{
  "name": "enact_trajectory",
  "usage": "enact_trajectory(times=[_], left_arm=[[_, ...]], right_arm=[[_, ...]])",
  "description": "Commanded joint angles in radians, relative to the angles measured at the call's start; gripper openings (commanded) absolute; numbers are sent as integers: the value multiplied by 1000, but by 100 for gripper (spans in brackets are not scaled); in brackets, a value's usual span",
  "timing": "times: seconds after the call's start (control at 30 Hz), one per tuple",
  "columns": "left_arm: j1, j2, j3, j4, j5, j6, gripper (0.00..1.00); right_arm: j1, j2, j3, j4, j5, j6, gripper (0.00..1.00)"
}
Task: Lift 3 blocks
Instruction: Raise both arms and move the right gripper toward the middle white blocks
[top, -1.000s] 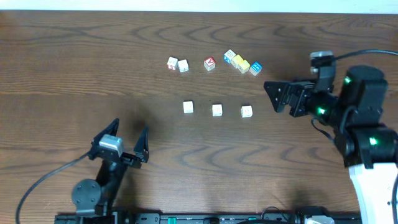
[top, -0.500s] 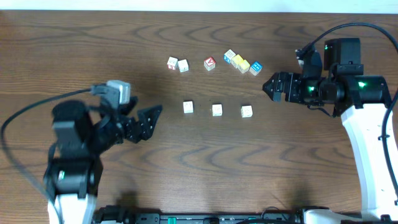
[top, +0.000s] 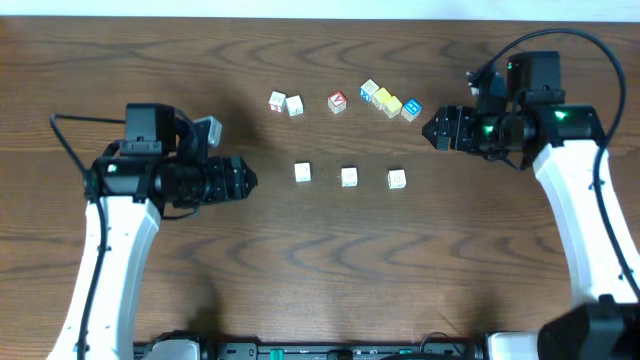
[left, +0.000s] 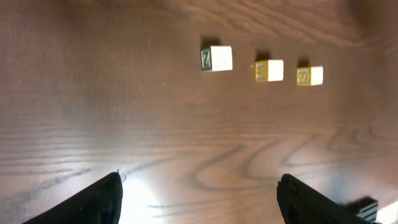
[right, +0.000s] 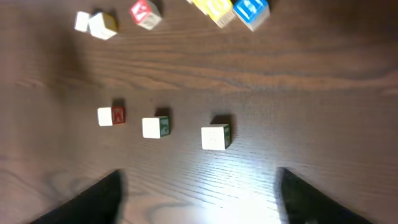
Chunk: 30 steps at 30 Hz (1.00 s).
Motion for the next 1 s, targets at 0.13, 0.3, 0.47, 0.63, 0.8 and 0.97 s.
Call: enact_trajectory(times=[0.13, 0.3, 0.47, 0.63, 0.8, 0.97], left_arm=[[-3, 100, 23, 21, -8, -39, 91], [-3, 156, 23, 66, -12, -39, 71], [-3, 229, 21, 106, -10, -81, 55], [-3, 292, 21, 104, -11, -81, 48], [-3, 328, 19, 108, -11, -80, 70], [-3, 330, 19, 115, -12, -80, 77]], right_arm=[[3, 126, -8, 16, 12, 45, 27], [9, 204, -8, 24, 13, 44, 31], [10, 277, -8, 37, 13, 46, 1], [24, 322, -8, 57, 4, 51, 3], [89, 327, -8, 66, 30, -26, 25], [169, 327, -8, 66, 183, -24, 49]])
